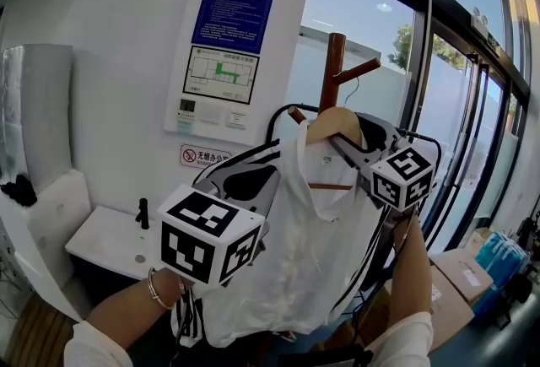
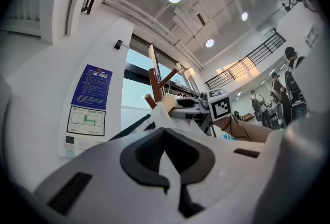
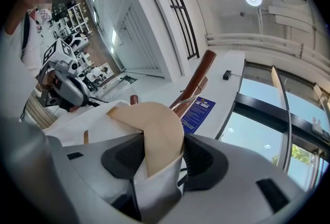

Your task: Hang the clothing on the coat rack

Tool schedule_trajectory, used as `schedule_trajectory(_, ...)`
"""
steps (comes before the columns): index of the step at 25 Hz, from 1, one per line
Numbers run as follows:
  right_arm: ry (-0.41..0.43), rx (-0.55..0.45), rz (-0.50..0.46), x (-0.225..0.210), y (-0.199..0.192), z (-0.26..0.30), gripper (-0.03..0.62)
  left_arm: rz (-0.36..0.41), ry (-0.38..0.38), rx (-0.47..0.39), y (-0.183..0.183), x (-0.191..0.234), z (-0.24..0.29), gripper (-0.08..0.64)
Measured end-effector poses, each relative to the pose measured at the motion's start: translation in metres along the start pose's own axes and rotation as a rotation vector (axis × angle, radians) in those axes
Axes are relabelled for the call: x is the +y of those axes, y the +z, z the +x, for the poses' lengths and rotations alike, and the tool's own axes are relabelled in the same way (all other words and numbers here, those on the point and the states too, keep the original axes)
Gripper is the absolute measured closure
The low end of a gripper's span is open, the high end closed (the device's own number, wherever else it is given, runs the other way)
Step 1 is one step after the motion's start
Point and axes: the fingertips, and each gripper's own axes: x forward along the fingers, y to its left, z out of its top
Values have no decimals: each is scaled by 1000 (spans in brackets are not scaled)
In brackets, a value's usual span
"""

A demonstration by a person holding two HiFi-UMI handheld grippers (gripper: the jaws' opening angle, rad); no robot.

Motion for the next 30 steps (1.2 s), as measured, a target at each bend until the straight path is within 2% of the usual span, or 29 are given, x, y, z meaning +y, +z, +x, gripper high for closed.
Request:
schedule_trajectory(9, 1, 69, -9, 3, 0, -1, 359, -22, -32, 23, -13, -10, -2, 552)
schedule_trajectory(15, -90, 106, -105, -1, 0, 0, 341, -39, -57, 29, -25, -14, -4, 552)
schedule_trajectory(25, -143, 130, -66, -4, 3, -6, 326, -132, -137, 18, -40, -10, -2, 552)
schedule_trajectory(30, -165, 181, -103, -6, 5, -13, 316, -151, -190, 10, -45, -11, -1, 554)
